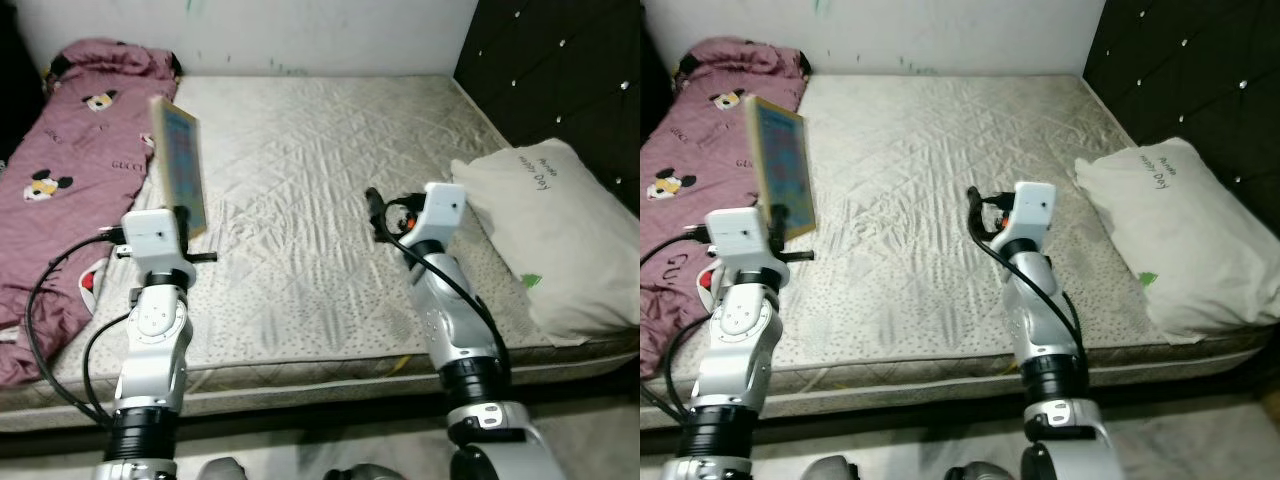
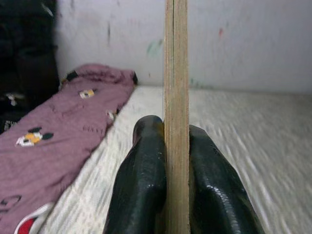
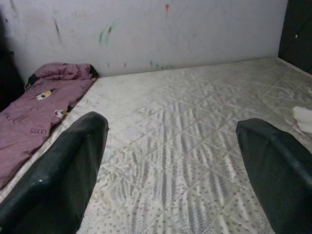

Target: Clean up the room

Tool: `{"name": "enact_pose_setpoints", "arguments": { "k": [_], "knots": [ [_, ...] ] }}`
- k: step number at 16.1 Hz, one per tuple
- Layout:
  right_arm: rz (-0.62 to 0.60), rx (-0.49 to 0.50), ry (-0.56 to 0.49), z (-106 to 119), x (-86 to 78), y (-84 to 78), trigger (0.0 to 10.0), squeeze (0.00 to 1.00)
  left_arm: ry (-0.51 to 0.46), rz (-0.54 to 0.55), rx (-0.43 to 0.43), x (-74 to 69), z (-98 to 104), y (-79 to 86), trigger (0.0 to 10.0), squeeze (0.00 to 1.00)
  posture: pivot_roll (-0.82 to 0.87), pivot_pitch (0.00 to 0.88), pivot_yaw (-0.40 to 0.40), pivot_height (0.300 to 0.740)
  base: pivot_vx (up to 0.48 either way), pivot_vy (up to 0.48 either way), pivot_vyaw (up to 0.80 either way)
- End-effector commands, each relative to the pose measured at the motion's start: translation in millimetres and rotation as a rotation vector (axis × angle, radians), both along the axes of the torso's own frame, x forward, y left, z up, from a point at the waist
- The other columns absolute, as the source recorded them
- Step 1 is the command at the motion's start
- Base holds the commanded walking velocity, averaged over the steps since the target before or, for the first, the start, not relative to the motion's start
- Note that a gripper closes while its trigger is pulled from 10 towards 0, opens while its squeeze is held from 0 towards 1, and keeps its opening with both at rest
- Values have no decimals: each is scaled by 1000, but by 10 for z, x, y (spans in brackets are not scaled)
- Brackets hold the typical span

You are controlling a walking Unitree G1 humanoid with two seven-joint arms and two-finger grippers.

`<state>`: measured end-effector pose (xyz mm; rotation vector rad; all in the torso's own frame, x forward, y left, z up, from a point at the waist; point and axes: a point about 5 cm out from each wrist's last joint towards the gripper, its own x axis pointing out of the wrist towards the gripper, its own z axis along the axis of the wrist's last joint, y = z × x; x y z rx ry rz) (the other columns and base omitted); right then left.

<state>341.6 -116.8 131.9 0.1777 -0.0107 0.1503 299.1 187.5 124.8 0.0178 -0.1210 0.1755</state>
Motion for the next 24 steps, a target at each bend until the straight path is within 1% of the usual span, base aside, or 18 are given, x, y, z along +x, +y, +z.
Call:
{"name": "enact_pose_setpoints", "arguments": {
  "k": [1,2,5,8,11,13,24],
  "knots": [
    [-6,5,-7,42,21,-3,10000,0,-39,-4,11,15,93,9,10000,0,-87,0,-40,740,0,0,-550],
    [-5,4,-7,41,20,0,10000,0,-43,-21,15,15,99,-4,10000,0,-87,0,-40,740,0,0,0],
    [1,-2,-8,40,27,13,10000,0,-56,-30,7,15,109,-28,10000,0,-84,0,-44,740,0,0,0],
    [14,-41,-24,56,32,20,10000,0,-51,-35,16,21,107,-35,10000,0,-84,0,-44,740,0,0,0],
    [11,-38,-21,47,27,17,10000,0,-50,-40,13,27,105,-45,10000,0,-86,0,-43,740,0,0,598],
    [10,-37,-17,42,26,13,10000,0,-50,-43,10,29,106,-50,10000,0,-87,0,-43,740,0,0,0],
    [12,-51,-14,30,25,14,10000,0,-46,-39,1,27,98,-48,10000,0,-87,0,-47,740,0,-287,0]
  ]
}}
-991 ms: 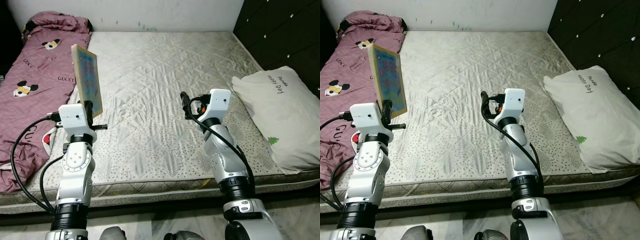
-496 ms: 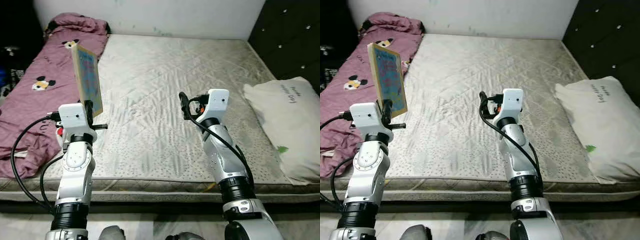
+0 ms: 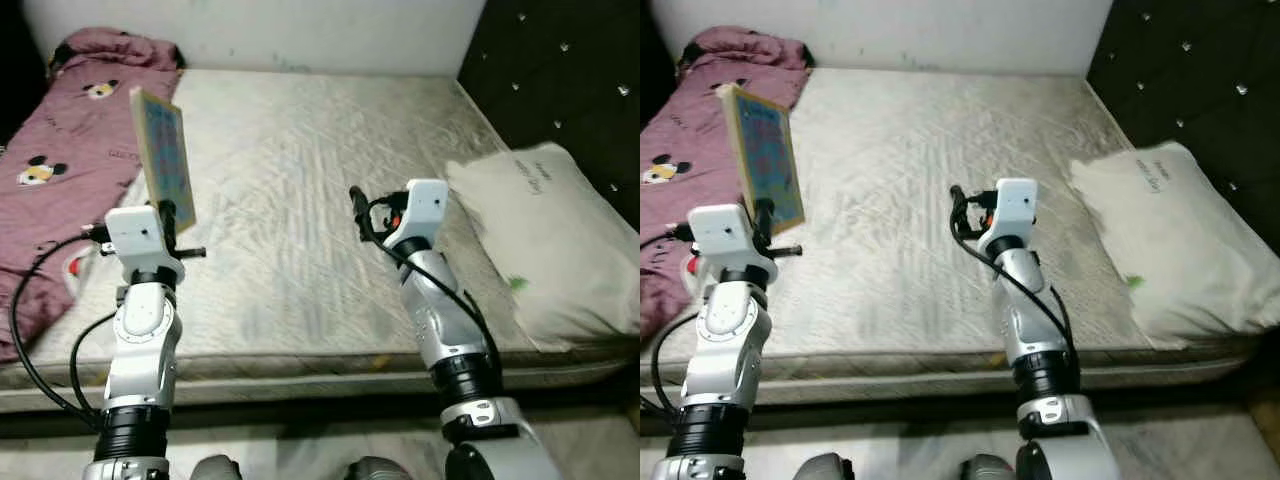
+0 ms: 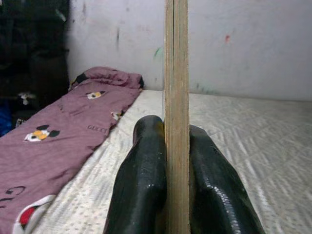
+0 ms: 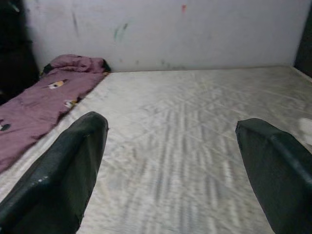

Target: Clean up the room

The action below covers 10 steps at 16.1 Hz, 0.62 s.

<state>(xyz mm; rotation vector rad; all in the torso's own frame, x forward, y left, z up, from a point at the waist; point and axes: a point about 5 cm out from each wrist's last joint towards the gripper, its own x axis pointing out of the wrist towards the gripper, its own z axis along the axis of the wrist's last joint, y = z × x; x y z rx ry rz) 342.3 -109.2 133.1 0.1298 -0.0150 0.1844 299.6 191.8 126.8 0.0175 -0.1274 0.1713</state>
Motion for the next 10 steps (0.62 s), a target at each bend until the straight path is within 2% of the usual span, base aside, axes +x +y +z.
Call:
{"name": "enact_pose_setpoints", "arguments": {
  "k": [1,5,10],
  "knots": [
    [-22,-4,-3,17,18,-64,10000,0,-39,-36,0,17,74,-93,10000,0,-87,0,-47,740,0,-289,0],
    [-24,-4,-2,13,17,-71,10000,0,-36,-37,-2,13,67,-97,10000,0,-89,0,-47,740,0,-292,0],
    [-28,-4,-1,10,15,-83,10000,0,-53,-49,-16,16,82,-110,10000,0,-91,0,-46,740,0,0,0]
  ]
}}
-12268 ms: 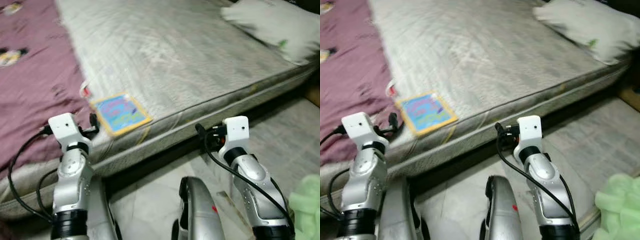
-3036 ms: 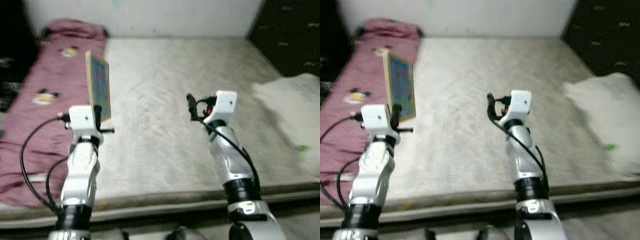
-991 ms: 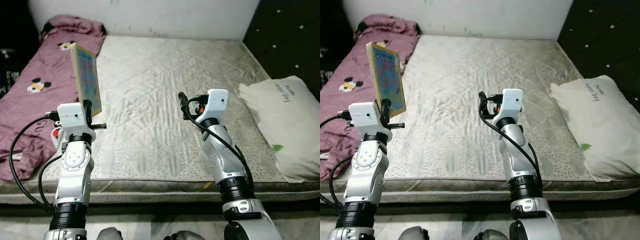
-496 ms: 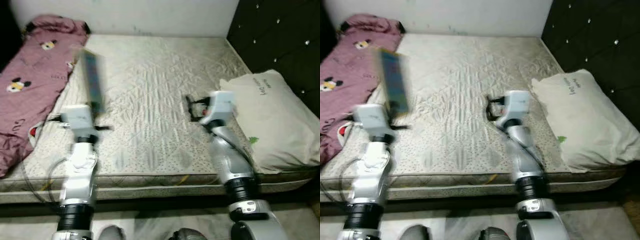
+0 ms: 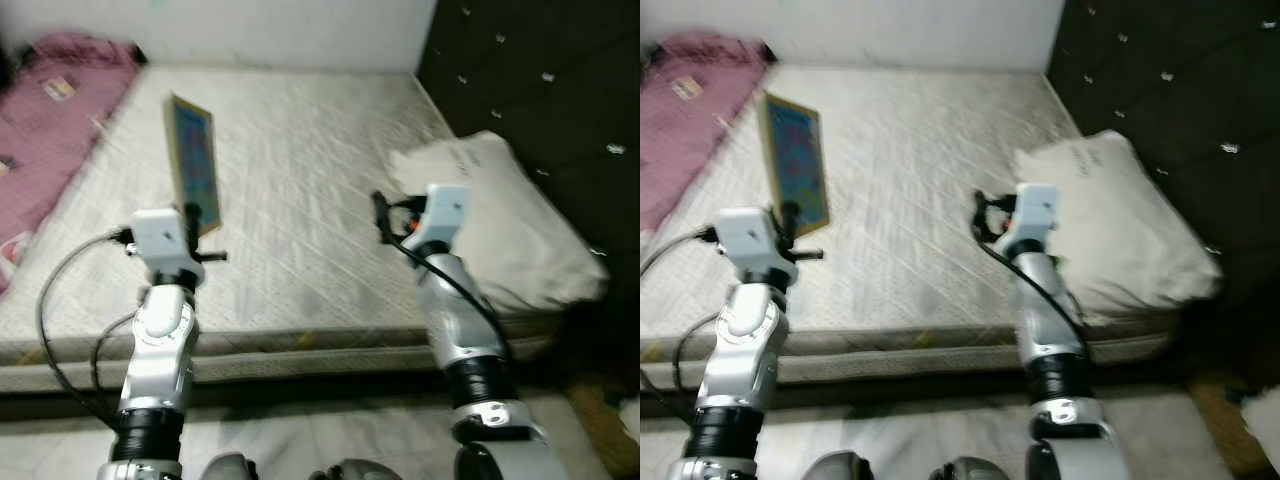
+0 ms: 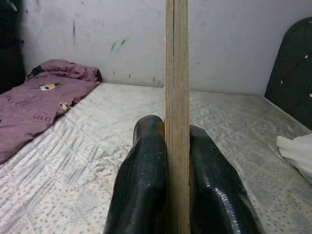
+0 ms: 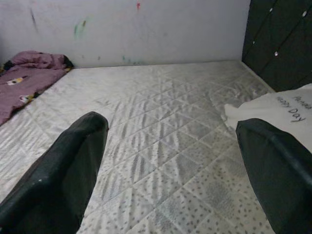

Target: Clean up the room

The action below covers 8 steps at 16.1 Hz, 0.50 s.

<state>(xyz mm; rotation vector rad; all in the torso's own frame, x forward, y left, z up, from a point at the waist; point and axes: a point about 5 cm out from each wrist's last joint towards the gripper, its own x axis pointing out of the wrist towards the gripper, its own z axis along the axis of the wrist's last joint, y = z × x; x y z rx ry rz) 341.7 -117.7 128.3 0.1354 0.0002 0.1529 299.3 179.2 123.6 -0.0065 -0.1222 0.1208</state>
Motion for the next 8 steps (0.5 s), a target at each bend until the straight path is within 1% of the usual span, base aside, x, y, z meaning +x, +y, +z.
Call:
{"name": "enact_pose_setpoints", "arguments": {
  "k": [1,8],
  "knots": [
    [2,-9,-19,58,21,1,10000,0,-58,-3,-1,21,114,14,10000,0,-91,0,-46,740,0,0,0],
    [6,-13,-25,63,16,4,10000,0,-81,-62,-23,-1,140,-24,10000,0,-93,0,-45,740,0,0,0]
  ]
}}
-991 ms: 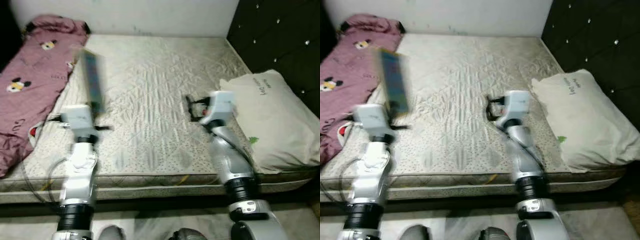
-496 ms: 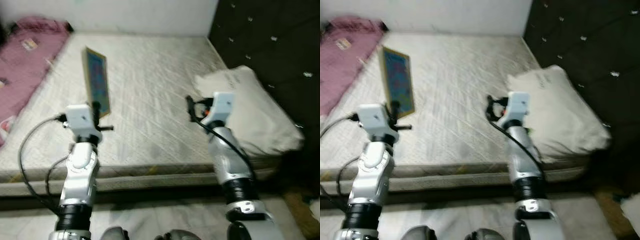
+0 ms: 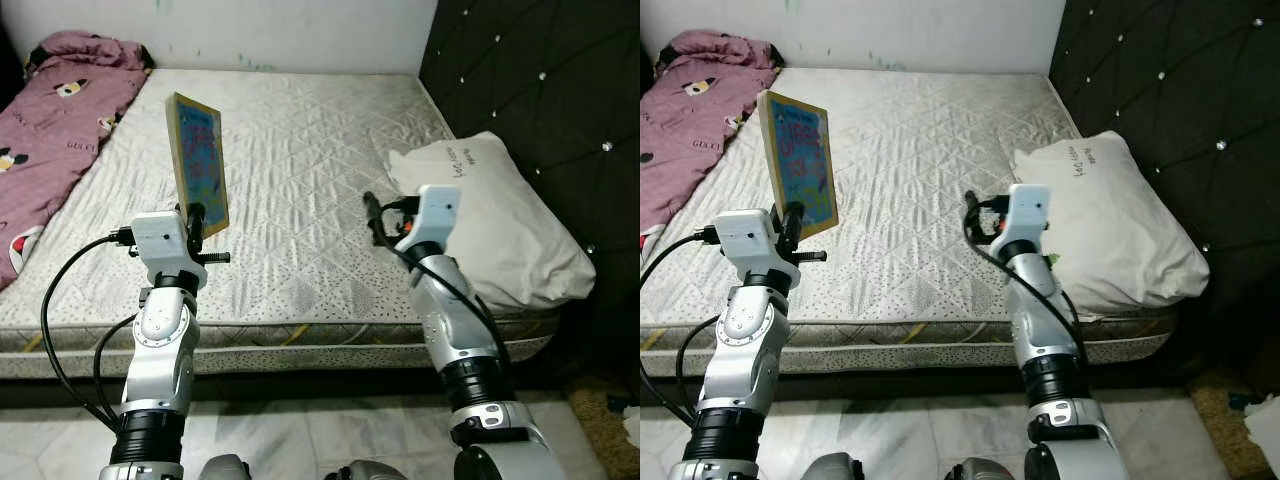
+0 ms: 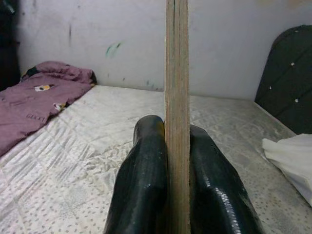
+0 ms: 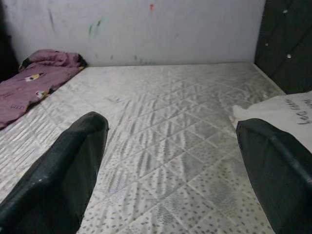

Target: Clean up the room

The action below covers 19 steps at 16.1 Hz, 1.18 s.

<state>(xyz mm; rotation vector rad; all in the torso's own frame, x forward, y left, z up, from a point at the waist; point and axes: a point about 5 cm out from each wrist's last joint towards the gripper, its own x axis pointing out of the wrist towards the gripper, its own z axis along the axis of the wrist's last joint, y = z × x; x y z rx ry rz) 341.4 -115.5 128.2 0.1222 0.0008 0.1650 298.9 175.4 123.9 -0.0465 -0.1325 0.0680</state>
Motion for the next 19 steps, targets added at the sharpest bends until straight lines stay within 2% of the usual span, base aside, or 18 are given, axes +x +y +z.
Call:
{"name": "enact_pose_setpoints", "arguments": {
  "k": [1,5,11,17,19],
  "knots": [
    [-6,1,-24,65,20,-18,10000,0,-69,-9,11,5,139,13,10000,0,-94,0,-45,740,0,0,0],
    [-12,13,-20,67,22,-24,10000,0,-72,-17,7,11,142,10,10000,0,-96,0,-43,740,0,0,0],
    [-16,16,-20,67,25,-32,10000,0,-73,-24,6,12,144,2,10000,0,-97,0,-42,740,0,0,-555],
    [-17,16,-20,70,36,-38,10000,0,-75,-29,8,12,146,-2,10000,0,-97,0,-42,740,256,0,-716],
    [-15,15,-22,71,36,-30,10000,0,-77,-30,12,13,147,3,10000,0,-92,0,-41,740,266,0,-203]
  ]
}}
